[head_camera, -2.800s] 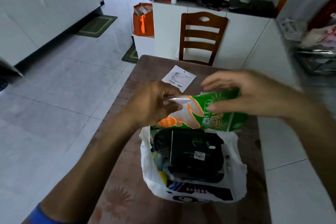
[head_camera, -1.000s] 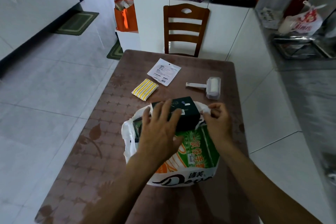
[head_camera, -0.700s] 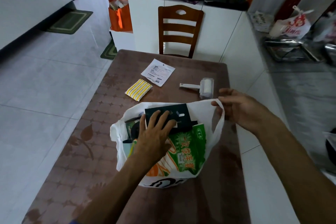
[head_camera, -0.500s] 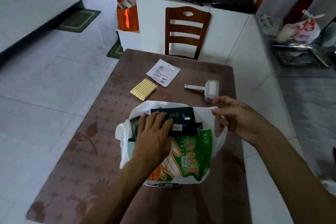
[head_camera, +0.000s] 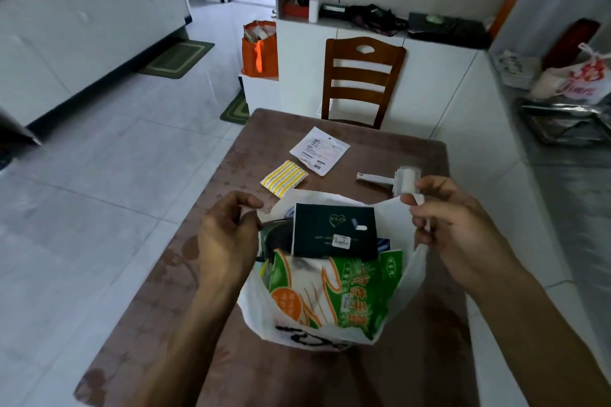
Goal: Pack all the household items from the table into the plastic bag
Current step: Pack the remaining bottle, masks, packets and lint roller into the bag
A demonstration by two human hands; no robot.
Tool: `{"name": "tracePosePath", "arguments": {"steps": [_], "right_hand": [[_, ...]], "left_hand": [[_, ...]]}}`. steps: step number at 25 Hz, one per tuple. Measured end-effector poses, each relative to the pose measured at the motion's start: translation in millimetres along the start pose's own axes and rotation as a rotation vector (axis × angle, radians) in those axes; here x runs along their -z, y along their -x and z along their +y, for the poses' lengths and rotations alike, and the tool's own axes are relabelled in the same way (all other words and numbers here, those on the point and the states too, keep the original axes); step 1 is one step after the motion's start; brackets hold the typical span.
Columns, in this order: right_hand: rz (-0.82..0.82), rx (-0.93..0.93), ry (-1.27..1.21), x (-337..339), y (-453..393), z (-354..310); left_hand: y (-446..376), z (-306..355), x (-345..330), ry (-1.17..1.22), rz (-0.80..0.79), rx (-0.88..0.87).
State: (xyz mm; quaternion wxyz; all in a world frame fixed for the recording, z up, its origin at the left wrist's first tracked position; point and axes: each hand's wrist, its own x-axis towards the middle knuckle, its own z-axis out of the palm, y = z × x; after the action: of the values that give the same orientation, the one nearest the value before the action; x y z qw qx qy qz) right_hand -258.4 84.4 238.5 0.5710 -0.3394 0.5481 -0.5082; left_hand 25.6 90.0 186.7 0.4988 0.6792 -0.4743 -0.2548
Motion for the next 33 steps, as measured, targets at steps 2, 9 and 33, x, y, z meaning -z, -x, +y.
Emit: {"name": "tracePosePath", "arguments": {"steps": [2, 9, 33], "right_hand": [[0.016, 0.004, 0.002, 2.4, -2.2, 1.9], [0.109, -0.032, 1.381, 19.4, -10.9, 6.0], [-0.408, 0.269, 1.647, -103.9, -435.2, 169.7]], "left_hand": [[-9.8, 6.0, -9.3, 0.005, 0.001, 0.001], [-6.3, -4.8, 14.8, -0.317, -0.185, -0.077], [-287.2, -240.5, -227.9, -1.024, -0.938, -0.26]]}}
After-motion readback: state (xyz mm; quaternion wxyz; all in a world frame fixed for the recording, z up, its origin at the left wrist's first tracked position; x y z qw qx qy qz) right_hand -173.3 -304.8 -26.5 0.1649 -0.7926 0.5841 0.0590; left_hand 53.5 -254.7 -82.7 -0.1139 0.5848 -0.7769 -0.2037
